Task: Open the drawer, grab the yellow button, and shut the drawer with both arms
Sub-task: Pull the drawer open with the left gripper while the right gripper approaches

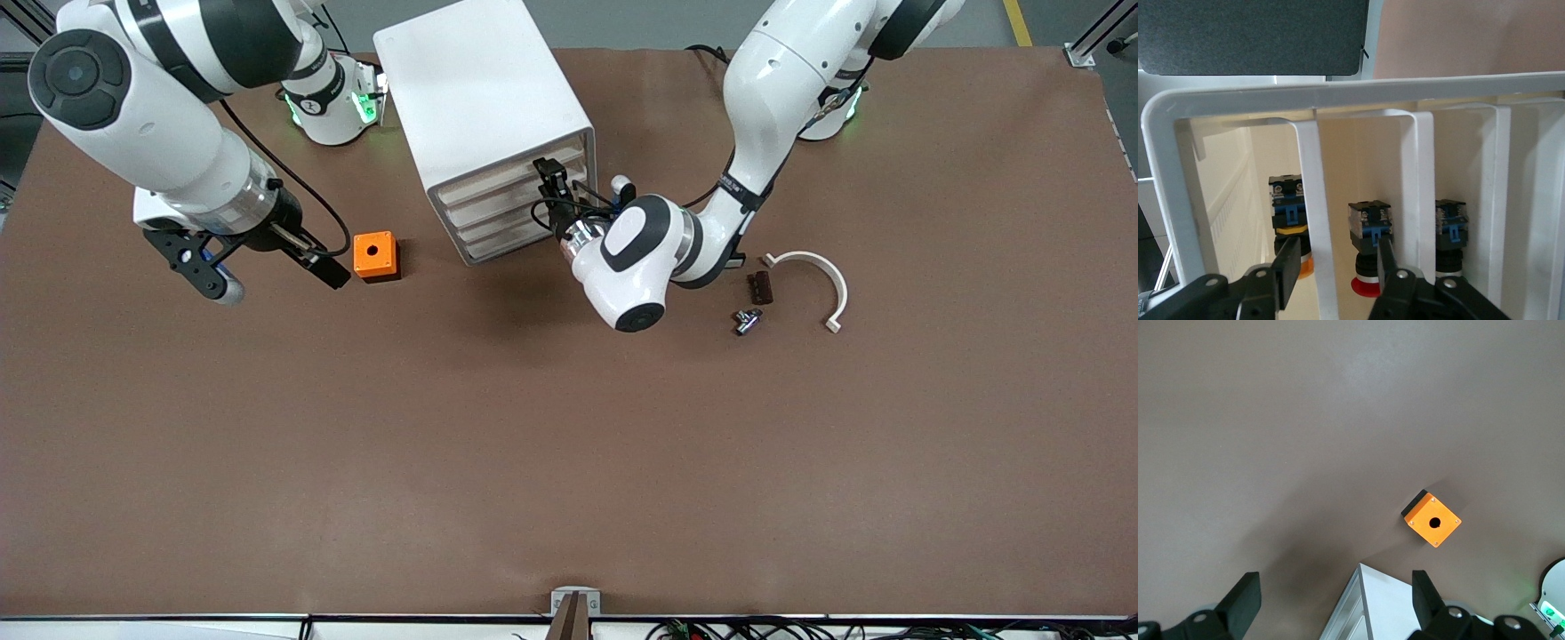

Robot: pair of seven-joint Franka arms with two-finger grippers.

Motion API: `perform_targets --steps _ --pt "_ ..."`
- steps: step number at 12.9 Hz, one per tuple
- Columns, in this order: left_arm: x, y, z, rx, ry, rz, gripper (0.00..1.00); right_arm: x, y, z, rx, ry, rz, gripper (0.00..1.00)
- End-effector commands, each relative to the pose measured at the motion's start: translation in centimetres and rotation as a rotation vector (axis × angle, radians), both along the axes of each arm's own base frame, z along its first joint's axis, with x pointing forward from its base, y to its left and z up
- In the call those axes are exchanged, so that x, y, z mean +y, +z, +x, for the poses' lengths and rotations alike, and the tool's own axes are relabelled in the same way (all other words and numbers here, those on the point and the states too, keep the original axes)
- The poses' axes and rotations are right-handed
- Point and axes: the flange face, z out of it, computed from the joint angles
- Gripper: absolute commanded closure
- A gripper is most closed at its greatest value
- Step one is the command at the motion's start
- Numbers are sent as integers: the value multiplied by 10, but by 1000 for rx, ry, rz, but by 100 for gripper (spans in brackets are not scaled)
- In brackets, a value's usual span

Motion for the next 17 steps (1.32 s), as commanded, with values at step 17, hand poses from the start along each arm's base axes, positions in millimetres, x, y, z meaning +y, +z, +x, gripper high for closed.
perform_targets --steps 17 --pt "86 20 101 -97 104 -102 100 47 -9 -8 -6 -47 22 0"
